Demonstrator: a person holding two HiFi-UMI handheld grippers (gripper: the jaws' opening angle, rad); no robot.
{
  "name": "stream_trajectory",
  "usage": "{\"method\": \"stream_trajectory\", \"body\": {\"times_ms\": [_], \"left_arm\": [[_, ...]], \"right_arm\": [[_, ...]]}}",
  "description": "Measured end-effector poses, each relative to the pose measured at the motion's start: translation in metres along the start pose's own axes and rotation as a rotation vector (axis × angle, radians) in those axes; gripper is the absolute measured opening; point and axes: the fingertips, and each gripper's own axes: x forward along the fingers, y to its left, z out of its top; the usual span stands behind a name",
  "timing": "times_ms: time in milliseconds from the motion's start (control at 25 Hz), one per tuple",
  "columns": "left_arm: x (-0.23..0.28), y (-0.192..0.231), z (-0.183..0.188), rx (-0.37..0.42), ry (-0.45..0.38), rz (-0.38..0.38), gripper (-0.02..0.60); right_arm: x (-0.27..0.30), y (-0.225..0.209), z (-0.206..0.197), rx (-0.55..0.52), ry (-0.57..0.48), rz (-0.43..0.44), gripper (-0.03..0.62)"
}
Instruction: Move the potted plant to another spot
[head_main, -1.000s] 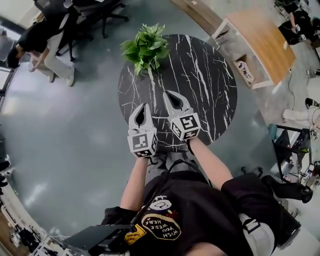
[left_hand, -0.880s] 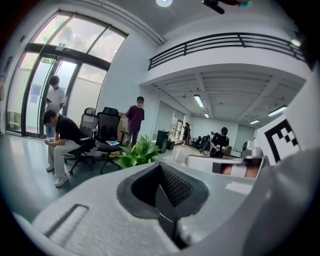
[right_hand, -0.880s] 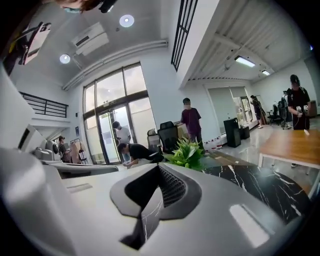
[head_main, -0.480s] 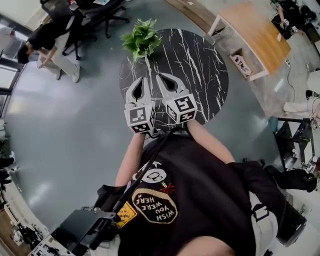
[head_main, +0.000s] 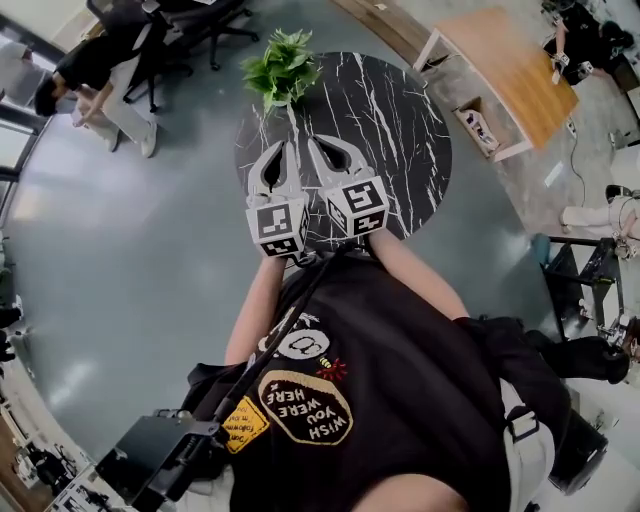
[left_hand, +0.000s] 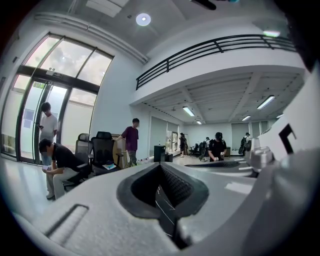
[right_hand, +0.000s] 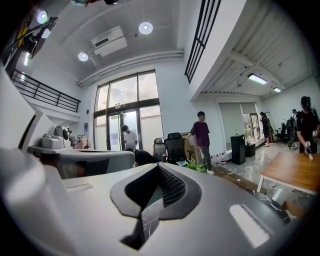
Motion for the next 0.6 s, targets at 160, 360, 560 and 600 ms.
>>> {"method": "stream_trajectory", "body": {"times_ms": [160,360,560,600], "left_arm": [[-0.002,-0.001,-0.007,0.005,0.013,-0.006,0.003],[-0.005,-0.002,-0.010,0.006,0.020,-0.013,0.003],[-0.010,-0.003,-0.011,0.000,0.018,-0.011,0.003],[-0.011,-0.004,-0.011,-0.002,0.019,-0.011,0.003]], "right_arm": [[-0.001,-0.001,-0.002,0.013,-0.001,-0.005,-0.002],[-0.003,-0.004,-0.003,0.029,-0.003,-0.018,-0.001],[-0.009,0.000,-0.003,0.031,-0.002,-0.018,-0.002],[-0.010,0.000,-0.004,0.030,-0.001,-0.018,-0.001]]}}
